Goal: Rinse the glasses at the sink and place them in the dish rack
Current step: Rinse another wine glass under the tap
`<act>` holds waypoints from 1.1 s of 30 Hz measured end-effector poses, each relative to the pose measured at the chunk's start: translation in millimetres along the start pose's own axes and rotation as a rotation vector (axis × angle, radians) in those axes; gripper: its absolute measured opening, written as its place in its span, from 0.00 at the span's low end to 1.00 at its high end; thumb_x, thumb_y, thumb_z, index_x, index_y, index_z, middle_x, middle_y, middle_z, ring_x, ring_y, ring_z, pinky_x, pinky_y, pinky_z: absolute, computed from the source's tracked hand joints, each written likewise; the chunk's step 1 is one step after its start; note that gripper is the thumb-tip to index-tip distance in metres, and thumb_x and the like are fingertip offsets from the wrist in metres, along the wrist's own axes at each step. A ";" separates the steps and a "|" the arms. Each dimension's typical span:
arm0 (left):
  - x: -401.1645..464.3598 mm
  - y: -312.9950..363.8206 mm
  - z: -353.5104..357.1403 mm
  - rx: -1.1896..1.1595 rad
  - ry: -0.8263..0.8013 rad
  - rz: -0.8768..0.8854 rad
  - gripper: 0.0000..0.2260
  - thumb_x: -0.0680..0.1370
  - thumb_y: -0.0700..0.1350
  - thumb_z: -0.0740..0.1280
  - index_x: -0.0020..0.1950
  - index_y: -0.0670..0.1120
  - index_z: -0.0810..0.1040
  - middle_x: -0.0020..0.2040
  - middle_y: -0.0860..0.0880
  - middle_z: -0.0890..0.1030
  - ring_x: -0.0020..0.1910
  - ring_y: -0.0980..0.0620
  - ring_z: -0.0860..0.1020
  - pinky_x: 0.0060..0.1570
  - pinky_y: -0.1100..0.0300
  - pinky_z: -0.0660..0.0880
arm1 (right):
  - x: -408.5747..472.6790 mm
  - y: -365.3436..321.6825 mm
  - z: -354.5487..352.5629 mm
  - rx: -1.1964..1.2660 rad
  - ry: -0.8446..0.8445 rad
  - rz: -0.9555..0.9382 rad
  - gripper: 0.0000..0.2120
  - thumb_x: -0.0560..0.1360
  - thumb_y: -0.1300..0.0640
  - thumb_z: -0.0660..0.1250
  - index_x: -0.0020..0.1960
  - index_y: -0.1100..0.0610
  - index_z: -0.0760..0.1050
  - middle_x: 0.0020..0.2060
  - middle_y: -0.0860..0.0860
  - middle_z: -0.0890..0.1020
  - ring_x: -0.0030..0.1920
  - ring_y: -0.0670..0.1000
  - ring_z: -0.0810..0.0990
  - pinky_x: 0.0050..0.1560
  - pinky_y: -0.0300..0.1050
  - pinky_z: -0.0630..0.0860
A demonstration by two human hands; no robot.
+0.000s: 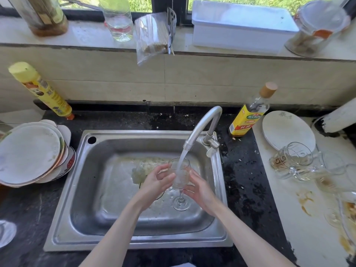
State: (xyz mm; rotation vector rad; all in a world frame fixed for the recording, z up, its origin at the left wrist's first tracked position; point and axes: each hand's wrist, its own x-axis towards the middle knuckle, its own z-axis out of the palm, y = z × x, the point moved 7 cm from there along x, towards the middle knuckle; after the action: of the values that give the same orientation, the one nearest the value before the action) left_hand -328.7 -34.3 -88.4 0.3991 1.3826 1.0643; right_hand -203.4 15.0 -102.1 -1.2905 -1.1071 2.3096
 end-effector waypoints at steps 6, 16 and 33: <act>0.6 -2.4 -3.9 -0.003 -0.010 0.017 0.24 0.67 0.44 0.73 0.61 0.46 0.72 0.59 0.41 0.79 0.57 0.45 0.79 0.61 0.50 0.73 | -1.2 -1.0 3.6 0.029 0.014 -0.030 0.16 0.82 0.51 0.50 0.66 0.47 0.69 0.56 0.52 0.80 0.51 0.52 0.78 0.59 0.48 0.70; -1.3 2.1 -6.2 0.050 0.028 0.058 0.24 0.63 0.49 0.75 0.55 0.46 0.72 0.56 0.40 0.78 0.52 0.45 0.80 0.54 0.52 0.77 | 3.7 6.0 4.9 -0.043 0.023 0.025 0.20 0.80 0.43 0.49 0.61 0.51 0.74 0.50 0.56 0.81 0.46 0.53 0.77 0.51 0.50 0.73; -6.2 -55.2 -5.8 0.147 0.054 -0.450 0.31 0.71 0.62 0.66 0.61 0.38 0.71 0.52 0.40 0.80 0.49 0.45 0.81 0.45 0.58 0.79 | -16.6 33.8 1.2 -0.158 0.044 0.620 0.26 0.78 0.37 0.54 0.51 0.62 0.68 0.47 0.59 0.77 0.37 0.51 0.74 0.35 0.42 0.74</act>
State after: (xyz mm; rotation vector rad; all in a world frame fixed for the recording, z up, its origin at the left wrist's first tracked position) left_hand -312.5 -69.2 -128.9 0.1514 1.5138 0.6106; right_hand -190.9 -17.6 -116.4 -1.9617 -0.9885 2.6248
